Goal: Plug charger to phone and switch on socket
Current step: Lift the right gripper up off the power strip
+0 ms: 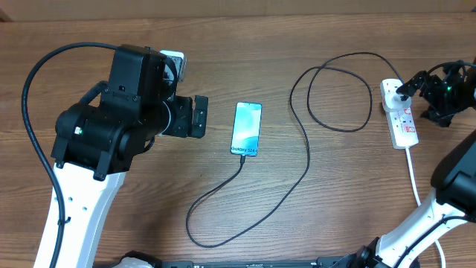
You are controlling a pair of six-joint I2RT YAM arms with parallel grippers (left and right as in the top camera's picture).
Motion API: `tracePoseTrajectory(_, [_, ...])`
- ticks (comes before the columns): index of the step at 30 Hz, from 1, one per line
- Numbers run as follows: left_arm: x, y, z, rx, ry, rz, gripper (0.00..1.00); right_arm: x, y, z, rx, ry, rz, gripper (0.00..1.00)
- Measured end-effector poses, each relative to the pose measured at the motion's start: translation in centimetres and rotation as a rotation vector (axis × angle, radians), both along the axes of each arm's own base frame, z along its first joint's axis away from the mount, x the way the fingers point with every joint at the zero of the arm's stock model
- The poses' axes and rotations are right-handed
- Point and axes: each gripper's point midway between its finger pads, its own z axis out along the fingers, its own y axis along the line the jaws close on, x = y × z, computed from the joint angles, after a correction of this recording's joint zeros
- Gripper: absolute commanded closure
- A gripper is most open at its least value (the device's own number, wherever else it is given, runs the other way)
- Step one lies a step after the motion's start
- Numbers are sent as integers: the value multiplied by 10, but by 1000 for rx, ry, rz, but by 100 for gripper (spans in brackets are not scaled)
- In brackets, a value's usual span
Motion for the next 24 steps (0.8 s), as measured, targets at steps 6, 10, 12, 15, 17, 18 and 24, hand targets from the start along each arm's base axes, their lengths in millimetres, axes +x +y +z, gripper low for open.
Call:
tracePoseTrajectory(6, [0,0,0,0,0,0,1,-11,4,58,-56,-68,-18,0])
tracePoseTrajectory(10, [0,0,0,0,0,0,1,-27,14,126,-128,-187,-23,0])
tracePoseTrajectory(12, [0,0,0,0,0,0,1,-38,21,159,-165,-251,-23,0])
tracePoseTrajectory(15, [0,0,0,0,0,0,1,-58,33,211,-232,-365,-25,0])
tracePoseTrajectory(17, [0,0,0,0,0,0,1,-68,39,233,-263,-418,-26,0])
tracePoseTrajectory(18, [0,0,0,0,0,0,1,-72,41,241,-276,-439,-27,0])
tracePoseTrajectory(24, [0,0,0,0,0,0,1,-86,50,248,-273,-434,-27,0])
